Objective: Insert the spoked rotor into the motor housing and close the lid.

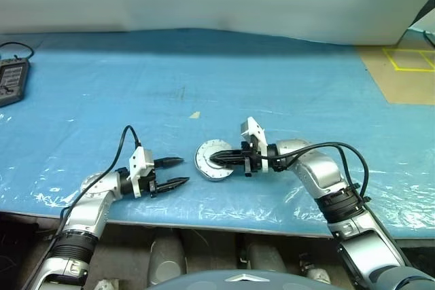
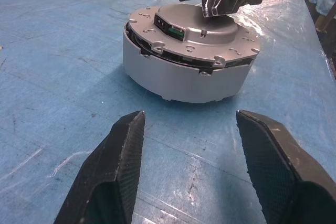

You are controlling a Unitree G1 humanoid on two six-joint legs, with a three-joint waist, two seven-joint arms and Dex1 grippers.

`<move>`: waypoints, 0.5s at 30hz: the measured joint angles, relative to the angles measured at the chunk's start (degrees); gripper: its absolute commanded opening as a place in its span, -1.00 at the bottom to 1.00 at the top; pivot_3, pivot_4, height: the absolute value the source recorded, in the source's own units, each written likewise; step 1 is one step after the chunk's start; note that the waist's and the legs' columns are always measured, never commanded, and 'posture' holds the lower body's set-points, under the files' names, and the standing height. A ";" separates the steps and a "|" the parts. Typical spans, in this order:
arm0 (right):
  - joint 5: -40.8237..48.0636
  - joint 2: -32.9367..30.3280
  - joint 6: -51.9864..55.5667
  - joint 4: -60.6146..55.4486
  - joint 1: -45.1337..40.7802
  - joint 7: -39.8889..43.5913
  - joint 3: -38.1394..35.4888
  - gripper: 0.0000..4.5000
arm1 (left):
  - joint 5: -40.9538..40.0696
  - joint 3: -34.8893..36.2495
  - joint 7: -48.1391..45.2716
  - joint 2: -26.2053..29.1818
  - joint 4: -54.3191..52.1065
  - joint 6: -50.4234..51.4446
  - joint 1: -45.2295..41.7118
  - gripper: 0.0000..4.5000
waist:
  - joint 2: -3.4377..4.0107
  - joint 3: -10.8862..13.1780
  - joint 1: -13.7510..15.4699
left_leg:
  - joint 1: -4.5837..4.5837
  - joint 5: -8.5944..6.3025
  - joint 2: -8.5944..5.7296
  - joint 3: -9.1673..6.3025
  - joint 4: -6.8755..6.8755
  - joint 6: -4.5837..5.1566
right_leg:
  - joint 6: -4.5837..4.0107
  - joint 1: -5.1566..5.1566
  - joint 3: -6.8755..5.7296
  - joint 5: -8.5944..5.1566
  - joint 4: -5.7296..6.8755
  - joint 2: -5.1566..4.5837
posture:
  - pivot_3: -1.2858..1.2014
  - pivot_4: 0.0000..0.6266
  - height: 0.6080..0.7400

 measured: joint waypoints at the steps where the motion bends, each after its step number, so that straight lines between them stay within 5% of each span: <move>1: -0.02 0.00 -0.31 0.00 0.16 -0.06 0.13 -0.98 | -0.01 0.00 0.00 0.00 0.00 0.01 0.00 0.29 | 0.00 0.00 0.00 | 0.03 -0.01 0.00 0.00 0.00 0.01 | 0.00 0.03 0.00 0.00 0.00 0.00 | 0.03 -0.52 1.00; 8: 0.36 2.29 -3.88 0.89 1.37 -3.83 -2.66 -0.98 | -0.02 -0.04 -0.13 -0.04 0.10 0.01 -0.07 0.29 | 0.00 0.00 -0.03 | 0.05 -0.09 -0.02 0.00 -0.02 0.15 | 0.02 0.02 0.03 -0.01 0.00 0.00 | 0.03 -0.52 1.00; 12: -0.66 1.89 -6.92 1.17 0.94 -5.16 -4.11 -0.62 | -0.01 -0.05 -0.42 -0.04 0.37 0.00 -0.22 0.29 | 0.00 0.00 -0.04 | -0.04 -0.07 -0.02 0.00 -0.03 0.10 | 0.02 -0.05 0.02 -0.01 -0.03 0.00 | 0.03 -0.52 1.00; 15: -1.68 0.72 -8.55 1.07 0.71 -4.88 -4.09 -0.15 | -0.01 -0.09 -0.76 -0.09 0.56 -0.03 -0.75 0.29 | 0.00 0.00 -0.03 | -0.05 -0.01 -0.01 0.00 -0.04 -0.03 | 0.02 -0.06 0.01 -0.01 -0.03 0.01 | 0.03 -0.52 1.00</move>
